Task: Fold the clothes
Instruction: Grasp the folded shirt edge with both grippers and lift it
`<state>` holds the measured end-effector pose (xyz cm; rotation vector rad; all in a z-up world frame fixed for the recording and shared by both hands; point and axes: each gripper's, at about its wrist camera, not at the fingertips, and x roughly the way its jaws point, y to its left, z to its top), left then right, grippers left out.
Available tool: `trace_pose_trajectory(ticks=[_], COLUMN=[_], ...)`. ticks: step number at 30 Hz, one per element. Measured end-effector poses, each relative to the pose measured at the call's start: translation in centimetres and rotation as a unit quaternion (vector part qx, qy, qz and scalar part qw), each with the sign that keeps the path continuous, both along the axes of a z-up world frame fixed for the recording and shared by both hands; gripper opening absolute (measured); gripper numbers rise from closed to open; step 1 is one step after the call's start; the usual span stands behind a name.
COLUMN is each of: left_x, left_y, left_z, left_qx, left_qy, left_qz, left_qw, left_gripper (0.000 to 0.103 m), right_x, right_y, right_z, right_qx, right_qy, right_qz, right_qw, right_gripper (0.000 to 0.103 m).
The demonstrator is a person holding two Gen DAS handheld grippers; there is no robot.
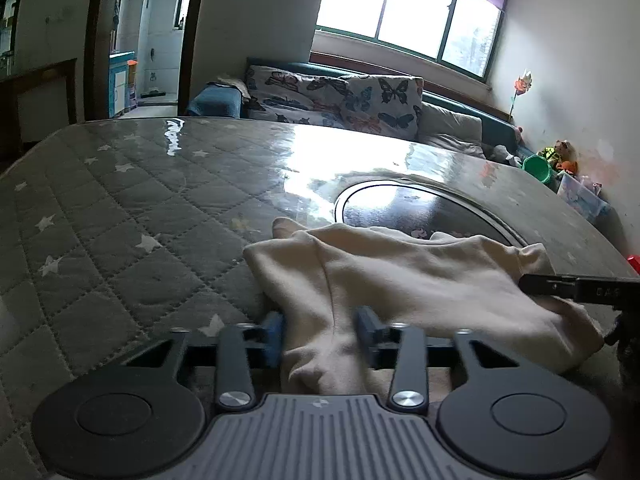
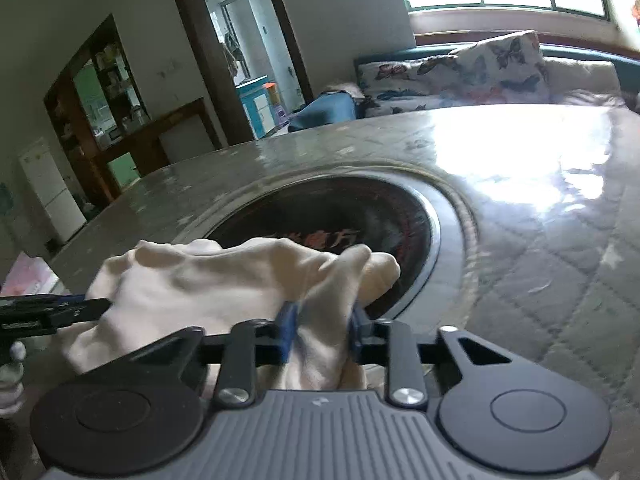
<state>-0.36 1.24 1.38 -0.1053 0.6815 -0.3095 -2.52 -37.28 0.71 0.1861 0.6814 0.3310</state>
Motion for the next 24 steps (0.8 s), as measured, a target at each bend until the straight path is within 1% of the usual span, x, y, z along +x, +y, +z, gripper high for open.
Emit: trace_pose_trajectory(ticks=[1,4,5,8,13,17,22,24], left_x=[0.1,0.3,0.3,0.4,0.5,1.3,2.2,2.4], left_y=[0.0,-0.1,-0.2,-2.0,-5.0,-9.6,-16.1,-18.7], left_z=[0.1,0.6,0.9,2.1,3.9,4.3,4.2,4.4], left_qx=[-0.006,-0.014,-0.014,-0.014,-0.014,-0.010,-0.017,-0.016], left_qy=[0.004,0.007,0.006,-0.006,-0.027,-0.030,-0.018,-0.017], left_qz=[0.002,0.002,0.000,-0.026,-0.070,-0.115,-0.179,-0.201], left_qw=[1.0000,0.9999,0.9999,0.9995,0.9971,0.9928,0.9835,0.9794], left_gripper=[0.024,0.019,0.019,0.018,0.018,0.018,0.017,0.008], right_x=[-0.1,-0.7,-0.9,-1.7,-3.6,-5.5,-8.8,-10.0], right_y=[0.0,-0.3,-0.4,-0.9,-3.4,-6.7,-11.2,-12.6], right_z=[0.1,0.6,1.0,2.0,3.6,4.5,5.6,5.9], right_qx=[0.002,0.008,0.007,0.001,-0.010,-0.030,-0.061,-0.072], right_qy=[-0.002,-0.013,-0.019,-0.034,-0.051,-0.054,-0.057,-0.057], right_qz=[0.000,-0.007,-0.010,-0.017,-0.052,-0.097,-0.160,-0.183], right_qw=[1.000,1.000,1.000,0.999,0.997,0.993,0.984,0.979], right_gripper=[0.018,0.016,0.016,0.016,0.016,0.016,0.016,0.016])
